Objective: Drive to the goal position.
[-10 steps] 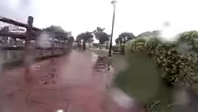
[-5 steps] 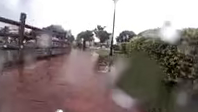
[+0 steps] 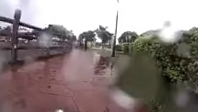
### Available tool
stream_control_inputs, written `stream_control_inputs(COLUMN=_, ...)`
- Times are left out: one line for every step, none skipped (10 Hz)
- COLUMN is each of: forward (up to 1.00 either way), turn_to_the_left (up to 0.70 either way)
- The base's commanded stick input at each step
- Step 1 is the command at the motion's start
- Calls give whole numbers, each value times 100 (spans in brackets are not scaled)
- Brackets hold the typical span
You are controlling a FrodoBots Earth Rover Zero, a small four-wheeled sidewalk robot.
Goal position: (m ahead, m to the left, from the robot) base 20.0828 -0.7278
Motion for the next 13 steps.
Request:
stream_control_inputs(forward=70, turn_to_the_left=0)
stream_control_inputs(forward=70, turn_to_the_left=0)
stream_control_inputs(forward=70, turn_to_the_left=0)
stream_control_inputs(forward=70, turn_to_the_left=0)
stream_control_inputs(forward=70, turn_to_the_left=0)
stream_control_inputs(forward=70, turn_to_the_left=0)
stream_control_inputs(forward=70, turn_to_the_left=0)
stream_control_inputs(forward=70, turn_to_the_left=0)
stream_control_inputs(forward=70, turn_to_the_left=0)
stream_control_inputs(forward=70, turn_to_the_left=0)
stream_control_inputs(forward=70, turn_to_the_left=14)
stream_control_inputs(forward=70, turn_to_the_left=27)
stream_control_inputs(forward=70, turn_to_the_left=11)
